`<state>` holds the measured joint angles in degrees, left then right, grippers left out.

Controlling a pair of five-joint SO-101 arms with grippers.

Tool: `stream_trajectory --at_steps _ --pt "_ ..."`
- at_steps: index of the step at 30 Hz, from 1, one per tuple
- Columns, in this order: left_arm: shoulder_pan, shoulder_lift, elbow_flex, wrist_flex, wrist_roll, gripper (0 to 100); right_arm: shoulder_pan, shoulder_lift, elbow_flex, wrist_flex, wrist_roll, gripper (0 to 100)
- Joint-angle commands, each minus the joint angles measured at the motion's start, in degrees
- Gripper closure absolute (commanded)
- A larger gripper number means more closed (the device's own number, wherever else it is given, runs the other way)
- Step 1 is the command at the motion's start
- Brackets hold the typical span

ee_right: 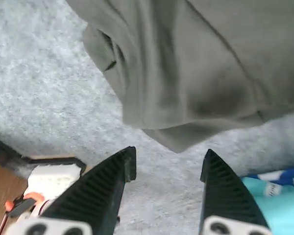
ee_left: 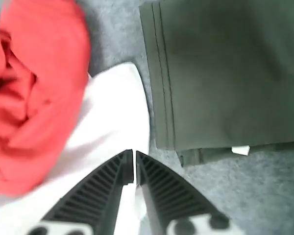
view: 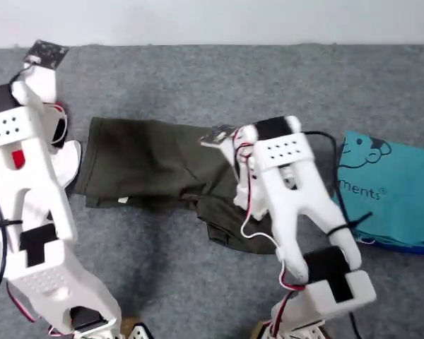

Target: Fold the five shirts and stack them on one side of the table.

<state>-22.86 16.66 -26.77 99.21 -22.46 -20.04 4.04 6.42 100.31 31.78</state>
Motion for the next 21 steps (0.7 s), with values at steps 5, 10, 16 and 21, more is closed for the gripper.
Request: stream_trajectory --at_steps 5,10,16,21 --pt "-0.97 -6.86 6.55 1.14 0.88 98 -2.59 4.79 2.55 -2.59 -1.93 77.9" --pt "-2.46 -6.86 7.52 1.05 0.88 98 -2.51 8.13 5.80 -8.66 -1.76 78.0" --pt "-4.57 -6.86 7.60 0.35 0.79 98 -2.42 9.19 5.98 -13.05 -1.58 92.0" --pt "-4.75 -6.59 7.60 0.26 0.62 98 -2.42 9.27 6.07 -14.55 0.18 92.4"
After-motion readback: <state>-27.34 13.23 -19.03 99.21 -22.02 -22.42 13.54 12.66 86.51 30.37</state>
